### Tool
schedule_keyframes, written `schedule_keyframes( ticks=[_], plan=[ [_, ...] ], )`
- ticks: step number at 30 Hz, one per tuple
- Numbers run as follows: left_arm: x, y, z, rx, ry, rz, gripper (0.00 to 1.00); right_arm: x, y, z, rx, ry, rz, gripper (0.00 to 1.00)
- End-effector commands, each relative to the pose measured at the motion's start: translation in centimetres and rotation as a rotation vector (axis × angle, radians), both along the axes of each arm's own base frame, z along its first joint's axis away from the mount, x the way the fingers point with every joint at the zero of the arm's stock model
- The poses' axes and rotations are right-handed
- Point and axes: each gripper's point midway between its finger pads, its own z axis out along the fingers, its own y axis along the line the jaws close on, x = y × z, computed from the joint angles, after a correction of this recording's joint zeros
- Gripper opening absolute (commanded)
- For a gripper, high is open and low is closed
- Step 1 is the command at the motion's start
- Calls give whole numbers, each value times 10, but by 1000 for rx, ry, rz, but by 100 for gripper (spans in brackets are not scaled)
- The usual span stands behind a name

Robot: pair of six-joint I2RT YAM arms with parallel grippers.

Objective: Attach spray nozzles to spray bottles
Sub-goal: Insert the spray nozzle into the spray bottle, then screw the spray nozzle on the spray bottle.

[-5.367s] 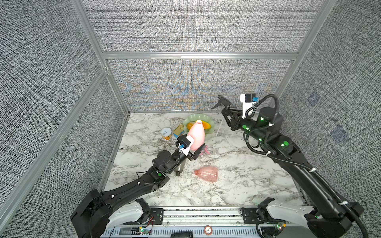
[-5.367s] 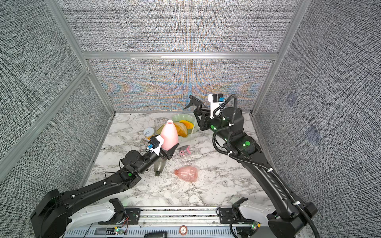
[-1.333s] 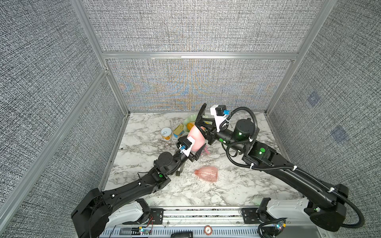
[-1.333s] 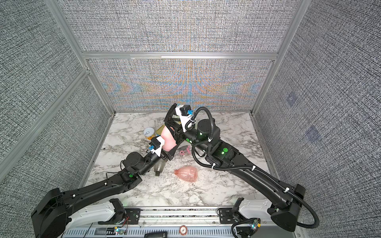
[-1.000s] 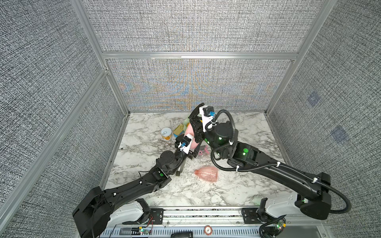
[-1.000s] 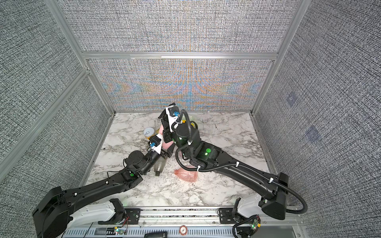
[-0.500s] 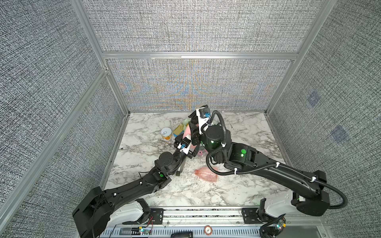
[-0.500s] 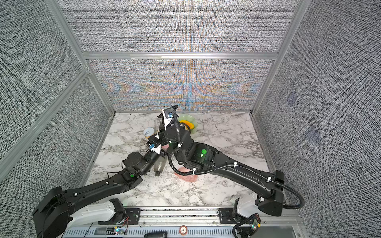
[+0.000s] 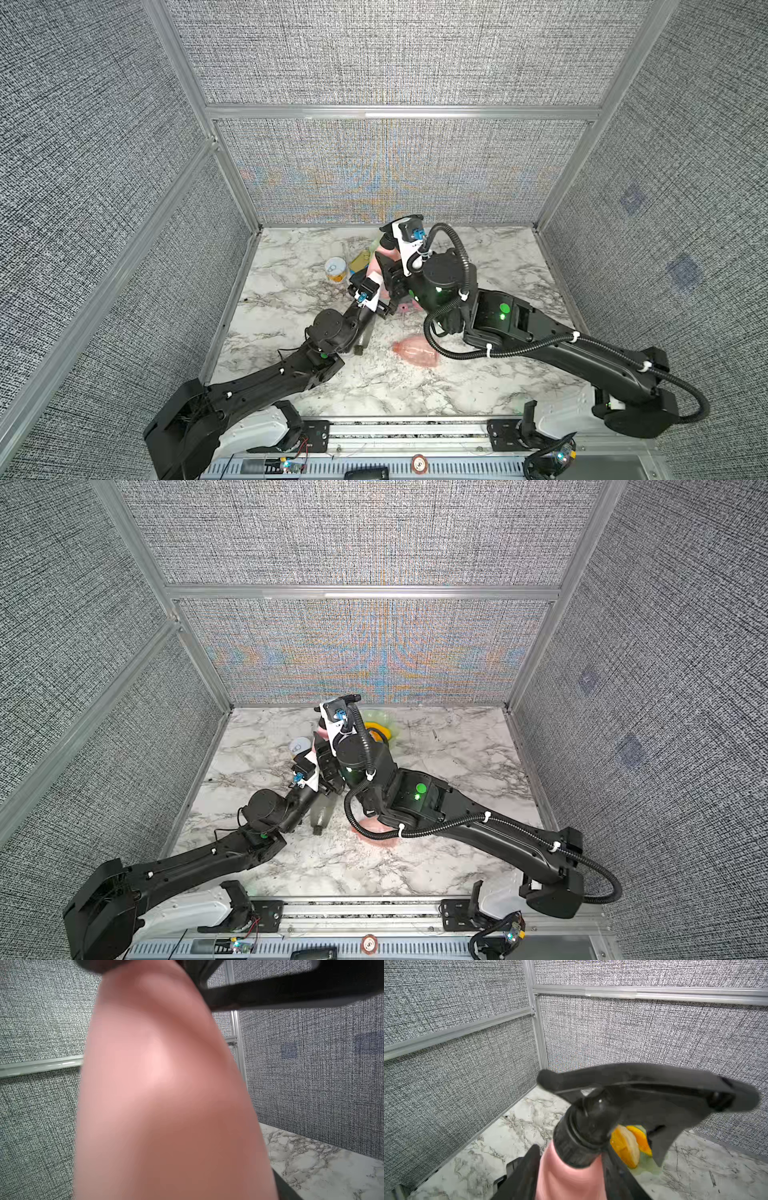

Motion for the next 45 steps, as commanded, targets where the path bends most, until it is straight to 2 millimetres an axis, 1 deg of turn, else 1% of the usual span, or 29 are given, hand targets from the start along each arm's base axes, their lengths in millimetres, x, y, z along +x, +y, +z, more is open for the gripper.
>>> schedule_keyframes(
  ticks=[1,6,10,12,15,19,24,29,31,34,36,39,45],
  plan=[
    [-3,4,15,-59,-28,-11,77,-12,3,-1,-20,17,63,55],
    [-2,3,12,-56,-20,-14,76,-17,0,-2,-36,24,79,57],
    [1,4,10,-59,-10,-11,76,-23,-2,-10,-56,45,107,58],
    [2,4,9,-59,-7,-10,77,-27,-6,-15,-73,55,125,58],
    [1,2,8,-57,-4,-18,76,-32,-18,-22,-90,64,130,58],
    [0,0,7,-50,-3,-31,76,-36,-36,-27,-107,71,149,58],
    [-1,-3,5,-42,3,-51,75,-32,-58,-27,-84,93,215,58],
    [-6,-10,4,-33,10,-102,75,-24,-85,-19,-29,37,299,71],
    [-9,-13,4,-28,16,-127,75,-24,-95,-11,2,-5,348,75],
    [-14,-18,5,-35,26,-171,75,-26,-106,4,67,-43,444,87],
    [-17,-22,5,-36,34,-200,75,-27,-108,14,109,-54,520,90],
    [-20,-27,5,-35,49,-237,75,-30,-101,26,154,-52,645,91],
    [-24,-35,3,-25,64,-291,75,-15,-82,41,189,-47,744,92]
  ],
)
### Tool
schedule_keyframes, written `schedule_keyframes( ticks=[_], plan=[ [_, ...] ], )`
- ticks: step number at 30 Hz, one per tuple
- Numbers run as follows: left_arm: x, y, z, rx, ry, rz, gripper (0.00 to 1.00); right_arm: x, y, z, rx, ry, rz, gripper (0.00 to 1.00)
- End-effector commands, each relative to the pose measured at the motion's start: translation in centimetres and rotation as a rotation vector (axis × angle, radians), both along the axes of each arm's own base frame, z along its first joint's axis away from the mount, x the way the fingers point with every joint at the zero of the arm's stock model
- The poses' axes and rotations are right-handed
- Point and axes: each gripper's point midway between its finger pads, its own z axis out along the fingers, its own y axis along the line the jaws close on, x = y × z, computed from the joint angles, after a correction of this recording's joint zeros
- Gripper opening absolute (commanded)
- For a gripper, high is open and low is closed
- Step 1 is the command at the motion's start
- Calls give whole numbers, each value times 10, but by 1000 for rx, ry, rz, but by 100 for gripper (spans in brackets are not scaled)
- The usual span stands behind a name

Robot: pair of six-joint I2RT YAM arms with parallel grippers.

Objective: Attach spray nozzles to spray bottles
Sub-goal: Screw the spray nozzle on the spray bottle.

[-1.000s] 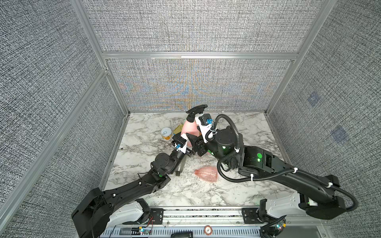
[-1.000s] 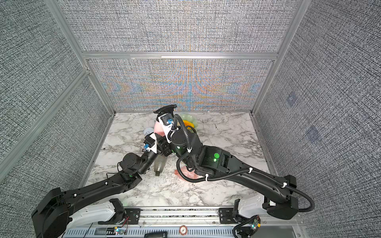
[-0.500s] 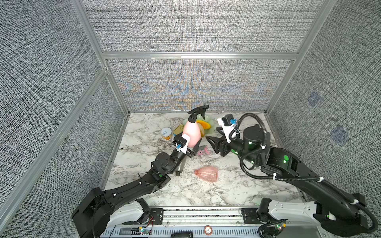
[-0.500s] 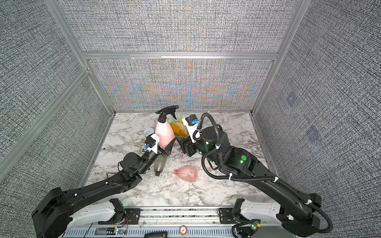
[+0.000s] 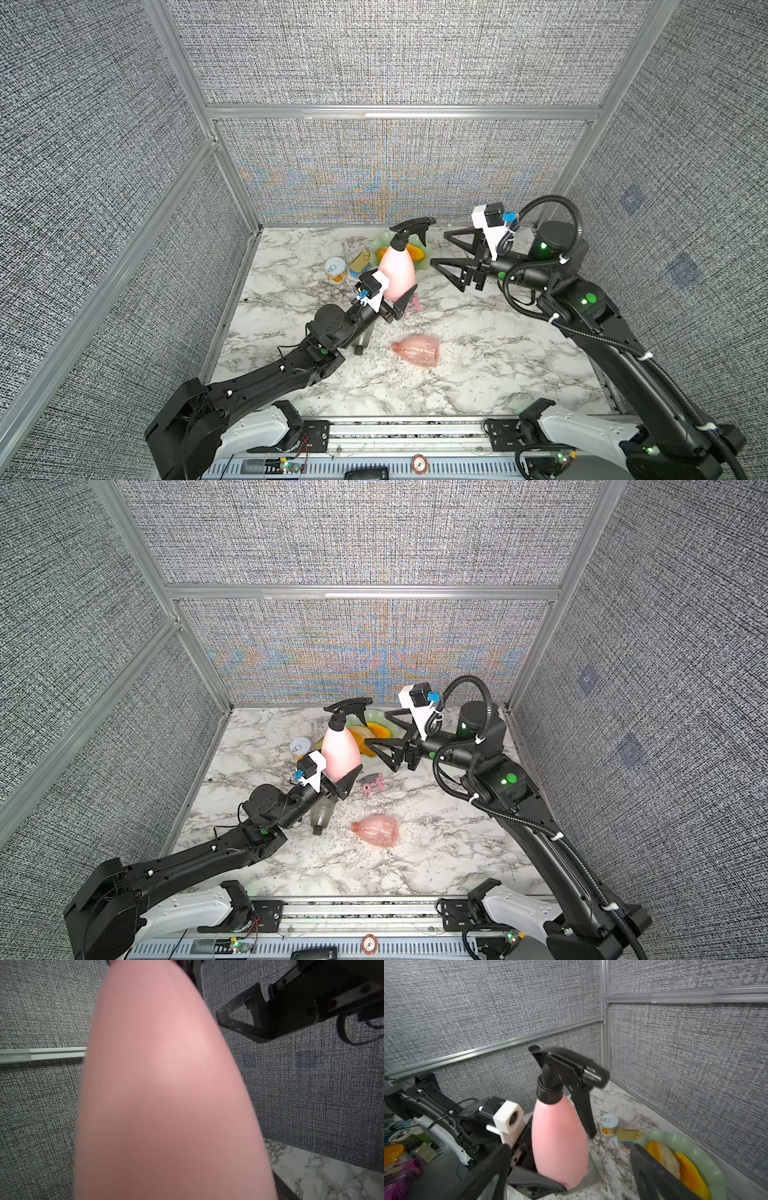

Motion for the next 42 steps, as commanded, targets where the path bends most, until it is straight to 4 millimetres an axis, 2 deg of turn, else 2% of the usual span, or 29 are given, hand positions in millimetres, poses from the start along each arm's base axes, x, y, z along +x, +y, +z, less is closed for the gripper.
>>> schedule_keyframes(
  ticks=[1,4,7,15,18,22,29,37,42],
  plan=[
    [-7,-6,5,-13,0,-54,75,-16,12,22,56,-36,151,91],
    [-8,-6,6,-14,3,-62,75,-12,19,23,69,-21,193,90],
    [-8,-7,7,-19,5,-67,75,-8,24,21,76,-5,213,85],
    [-7,-8,5,-15,13,-69,75,-3,30,32,115,0,238,74],
    [-7,-8,5,-15,12,-66,75,-3,34,31,113,20,262,60],
    [-6,-7,6,-14,11,-61,75,-3,39,29,111,36,273,48],
    [-6,-7,6,-9,9,-56,75,-1,48,22,71,55,260,46],
    [-5,-7,6,-1,4,-51,75,3,60,10,-32,61,174,34],
    [-5,-6,6,5,0,-44,75,13,58,-3,-82,86,100,29]
  ],
)
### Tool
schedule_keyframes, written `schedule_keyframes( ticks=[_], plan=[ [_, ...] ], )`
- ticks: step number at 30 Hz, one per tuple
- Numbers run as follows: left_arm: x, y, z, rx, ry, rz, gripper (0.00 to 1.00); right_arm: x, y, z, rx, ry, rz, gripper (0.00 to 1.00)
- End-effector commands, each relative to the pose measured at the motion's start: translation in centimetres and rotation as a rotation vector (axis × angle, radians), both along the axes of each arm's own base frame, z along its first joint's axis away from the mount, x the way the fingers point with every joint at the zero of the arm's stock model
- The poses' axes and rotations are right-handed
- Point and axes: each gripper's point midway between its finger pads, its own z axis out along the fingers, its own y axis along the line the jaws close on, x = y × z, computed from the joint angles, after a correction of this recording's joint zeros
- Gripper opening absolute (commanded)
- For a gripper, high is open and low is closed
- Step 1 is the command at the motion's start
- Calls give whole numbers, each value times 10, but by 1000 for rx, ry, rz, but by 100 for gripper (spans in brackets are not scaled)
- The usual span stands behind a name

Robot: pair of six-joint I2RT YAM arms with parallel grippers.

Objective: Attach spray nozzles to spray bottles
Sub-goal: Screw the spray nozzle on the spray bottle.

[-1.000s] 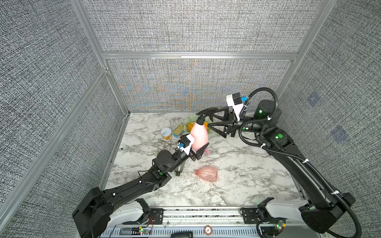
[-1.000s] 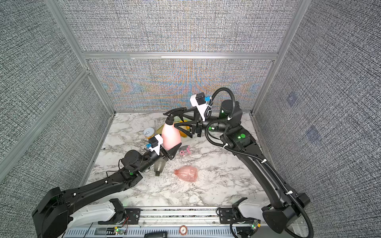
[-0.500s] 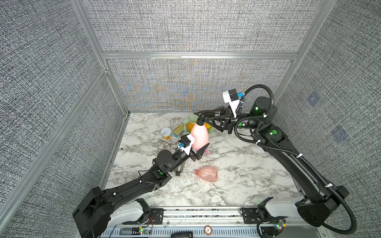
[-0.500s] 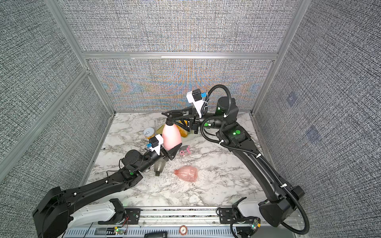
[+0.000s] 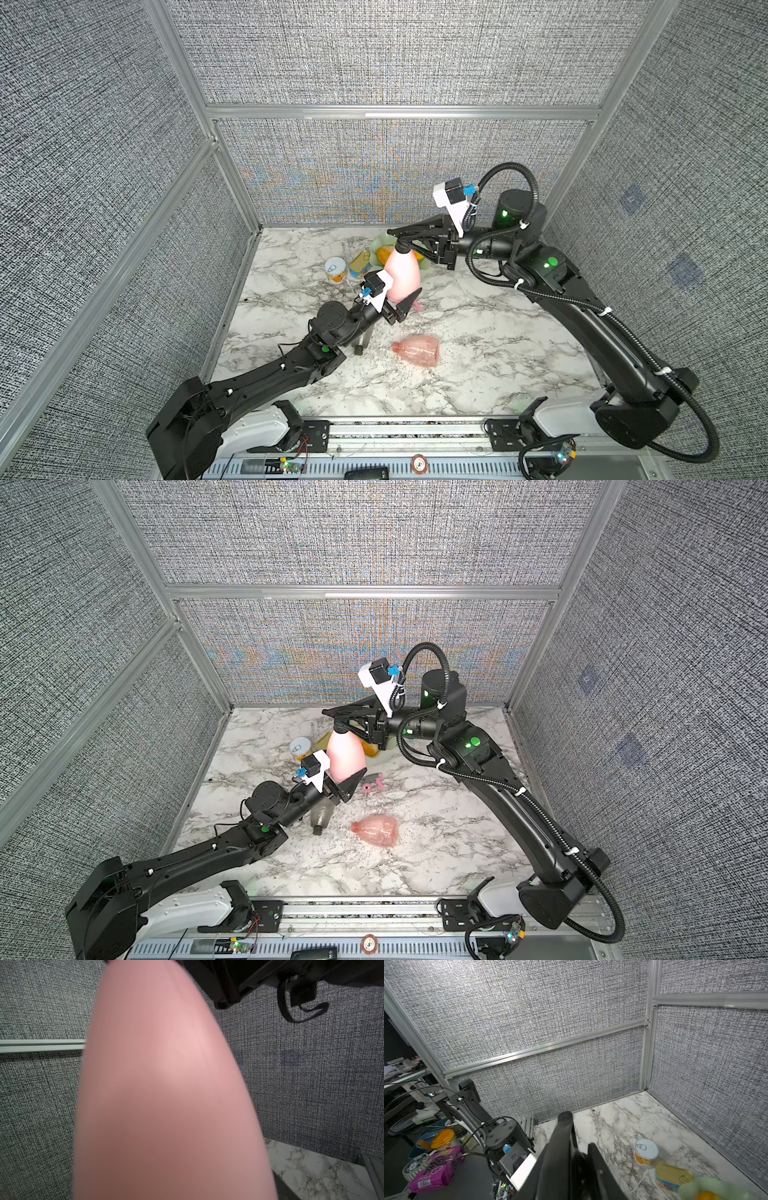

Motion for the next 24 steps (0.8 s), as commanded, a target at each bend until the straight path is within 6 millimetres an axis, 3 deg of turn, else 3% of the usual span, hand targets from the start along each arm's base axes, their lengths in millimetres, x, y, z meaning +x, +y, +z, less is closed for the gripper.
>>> schedule_keyframes(
  ticks=[1,7,24],
  plan=[
    [-1,2,9,-15,-28,8,75,7,-2,-21,-76,41,-50,28],
    [-1,3,10,-6,-43,15,75,16,-5,-28,-116,75,-107,24],
    [5,17,22,-65,-50,91,74,6,2,-63,-108,121,-177,23]
  ],
)
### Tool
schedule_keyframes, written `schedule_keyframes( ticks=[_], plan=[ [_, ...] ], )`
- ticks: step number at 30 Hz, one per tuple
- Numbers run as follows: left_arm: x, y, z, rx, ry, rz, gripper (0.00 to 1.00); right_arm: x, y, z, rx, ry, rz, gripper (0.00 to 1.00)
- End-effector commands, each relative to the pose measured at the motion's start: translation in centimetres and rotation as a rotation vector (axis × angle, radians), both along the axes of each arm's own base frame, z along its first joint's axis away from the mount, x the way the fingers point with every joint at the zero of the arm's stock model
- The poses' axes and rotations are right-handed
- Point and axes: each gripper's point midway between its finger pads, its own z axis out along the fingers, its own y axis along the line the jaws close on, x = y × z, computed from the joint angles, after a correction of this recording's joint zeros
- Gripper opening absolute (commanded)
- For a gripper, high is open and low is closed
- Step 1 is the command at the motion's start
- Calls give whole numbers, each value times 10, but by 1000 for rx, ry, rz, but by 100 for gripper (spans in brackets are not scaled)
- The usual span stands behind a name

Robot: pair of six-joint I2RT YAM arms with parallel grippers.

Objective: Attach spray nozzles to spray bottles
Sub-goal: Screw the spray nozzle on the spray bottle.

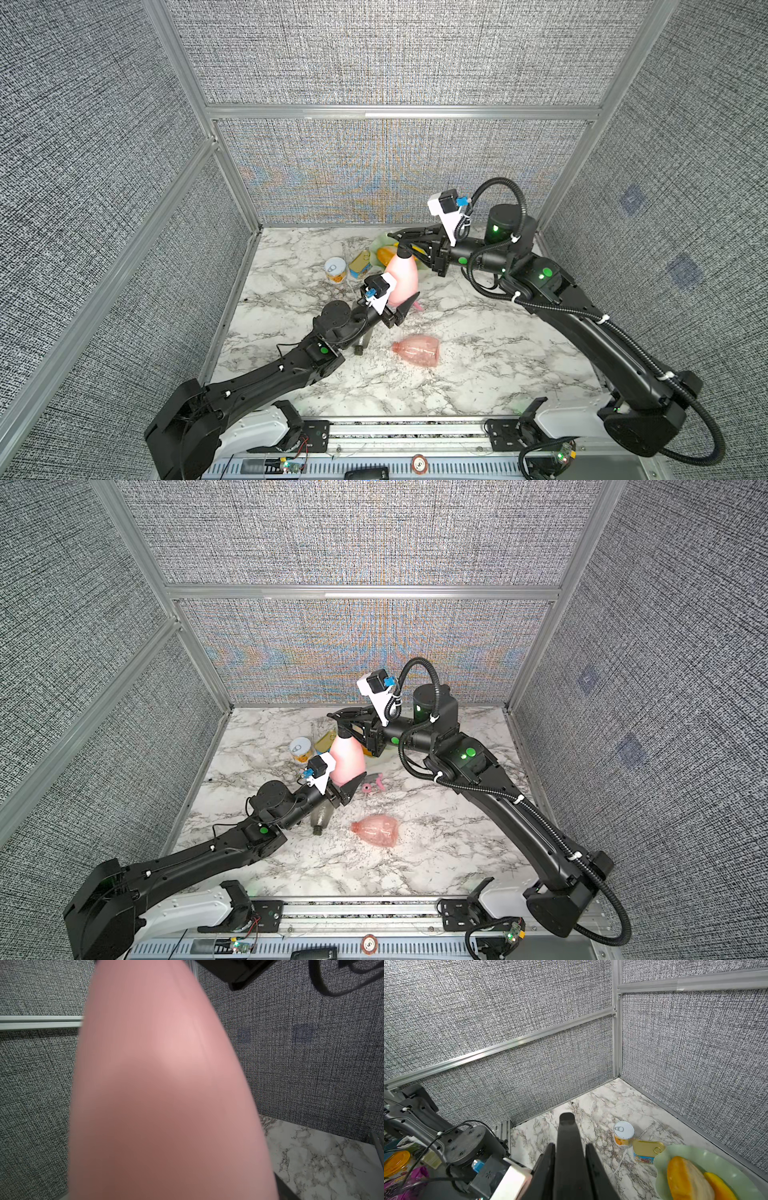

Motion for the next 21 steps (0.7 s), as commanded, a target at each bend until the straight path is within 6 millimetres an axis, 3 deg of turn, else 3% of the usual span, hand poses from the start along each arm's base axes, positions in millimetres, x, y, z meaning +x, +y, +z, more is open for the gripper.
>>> schedule_keyframes(
  ticks=[1,10,16,21],
  plan=[
    [-3,13,42,-140,-96,32,74,-3,0,-35,-60,117,-13,23],
    [-7,16,48,-162,-105,24,75,-4,2,-32,29,138,-15,23],
    [-4,14,46,-141,-94,31,75,-6,14,-43,-96,71,-53,23],
    [6,17,42,-121,-82,89,74,6,10,-57,-189,44,-191,23]
  ],
)
